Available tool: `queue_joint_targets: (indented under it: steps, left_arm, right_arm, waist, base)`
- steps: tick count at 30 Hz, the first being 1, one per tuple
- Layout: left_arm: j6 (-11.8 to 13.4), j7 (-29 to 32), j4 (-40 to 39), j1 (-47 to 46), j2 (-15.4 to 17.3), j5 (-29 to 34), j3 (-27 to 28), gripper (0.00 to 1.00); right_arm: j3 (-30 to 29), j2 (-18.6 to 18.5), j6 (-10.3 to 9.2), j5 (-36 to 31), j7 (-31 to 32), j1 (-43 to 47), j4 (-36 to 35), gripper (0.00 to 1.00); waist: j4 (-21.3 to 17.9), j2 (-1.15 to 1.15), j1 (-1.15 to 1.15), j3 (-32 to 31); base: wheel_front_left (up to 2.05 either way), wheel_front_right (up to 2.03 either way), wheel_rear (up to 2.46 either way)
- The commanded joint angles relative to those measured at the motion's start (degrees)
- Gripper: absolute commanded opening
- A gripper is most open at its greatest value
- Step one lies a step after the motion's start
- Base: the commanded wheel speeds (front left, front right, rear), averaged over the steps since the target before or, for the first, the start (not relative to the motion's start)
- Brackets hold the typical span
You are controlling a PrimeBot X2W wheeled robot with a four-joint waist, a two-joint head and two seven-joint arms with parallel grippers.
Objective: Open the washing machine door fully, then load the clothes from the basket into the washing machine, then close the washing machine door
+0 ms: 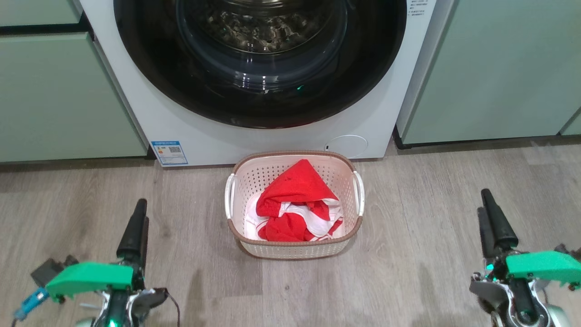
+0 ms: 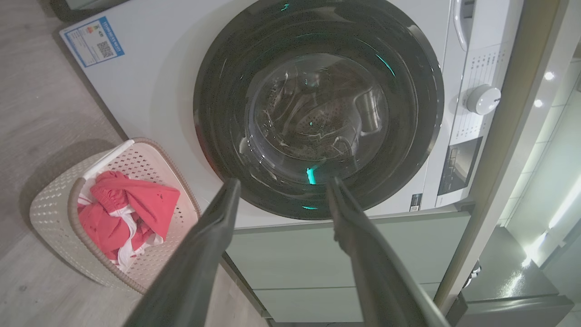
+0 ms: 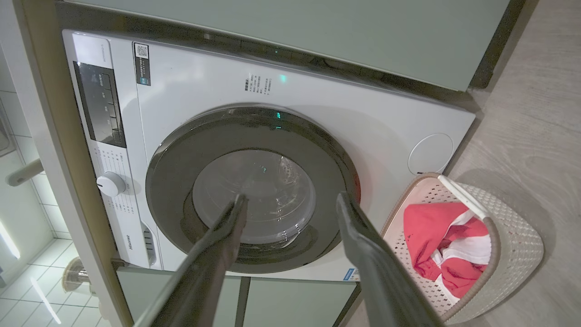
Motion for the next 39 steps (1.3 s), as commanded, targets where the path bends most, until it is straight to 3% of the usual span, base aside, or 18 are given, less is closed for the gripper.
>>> queue_joint_targets:
  steps: [1, 21, 39]
  left_arm:
    - [-0.16, -0.51, -2.54, -3.43, 1.15, 2.37, 0.53, 1.00]
    - [1.06, -3.87, -9.19, -5.69, 2.02, 28.14, -0.83, 1.00]
    - [4.70, -6.73, -10.30, -5.27, 3.76, 43.79, -3.61, 1.00]
  right_arm:
    - [0.48, -1.47, 0.01, -1.92, -0.90, -3.28, -2.45, 1.00]
    - [2.15, -3.38, 0.01, -28.50, -3.82, -5.93, -9.52, 1.00]
    - [3.23, -2.52, 0.01, -45.56, -5.30, -4.88, -9.99, 1.00]
  waist:
    - [0.00, 0.00, 0.00, 0.01]
    - [-0.18, 0.00, 0.00, -0.07]
    - [-0.11, 0.00, 0.00, 0.39]
  base:
    - [0.00, 0.00, 0.00]
    - [0.00, 0.00, 0.00]
    - [0.00, 0.00, 0.00]
